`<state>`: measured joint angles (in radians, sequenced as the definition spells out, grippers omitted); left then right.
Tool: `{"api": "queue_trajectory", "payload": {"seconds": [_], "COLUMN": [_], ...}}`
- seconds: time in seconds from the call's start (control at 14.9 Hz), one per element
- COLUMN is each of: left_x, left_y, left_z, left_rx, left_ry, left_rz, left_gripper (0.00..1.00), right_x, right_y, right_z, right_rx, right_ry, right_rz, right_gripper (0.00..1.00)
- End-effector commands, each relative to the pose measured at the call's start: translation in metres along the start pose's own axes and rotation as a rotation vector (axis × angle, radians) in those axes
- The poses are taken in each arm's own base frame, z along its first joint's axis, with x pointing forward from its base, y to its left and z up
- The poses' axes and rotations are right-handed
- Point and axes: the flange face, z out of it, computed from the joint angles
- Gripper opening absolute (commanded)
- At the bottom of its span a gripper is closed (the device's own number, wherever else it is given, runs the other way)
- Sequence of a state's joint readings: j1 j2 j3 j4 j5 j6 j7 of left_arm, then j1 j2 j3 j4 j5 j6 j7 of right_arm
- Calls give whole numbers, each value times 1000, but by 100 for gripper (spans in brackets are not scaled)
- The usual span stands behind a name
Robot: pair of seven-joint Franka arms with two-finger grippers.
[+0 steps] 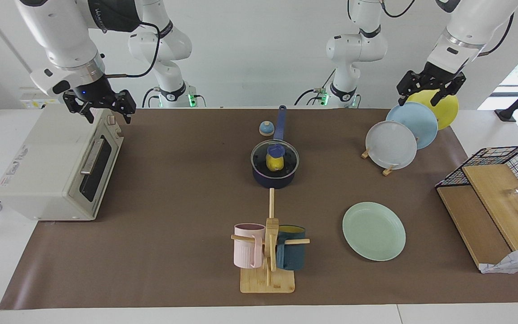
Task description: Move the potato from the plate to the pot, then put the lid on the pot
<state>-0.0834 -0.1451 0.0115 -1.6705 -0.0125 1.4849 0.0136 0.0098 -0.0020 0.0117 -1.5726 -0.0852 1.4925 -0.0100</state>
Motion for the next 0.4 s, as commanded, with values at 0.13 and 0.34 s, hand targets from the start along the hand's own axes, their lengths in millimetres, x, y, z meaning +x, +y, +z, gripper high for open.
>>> {"api": "queue_trajectory", "payload": {"seconds": [0.13, 0.34], "left_x": [-9, -9], "left_y": [0, 2], "left_z": [-1, -2], "left_rx": [12, 12], "left_ry": [-1, 5], "left_rz": [2, 4], "left_gripper": [100, 100], "right_x": [1, 1], "right_y": [1, 1], "right_z": [-1, -2], "right_rx": [23, 23], "right_ry": [-11, -8], "right_rz": [-18, -19], "right_gripper": [100, 100]}}
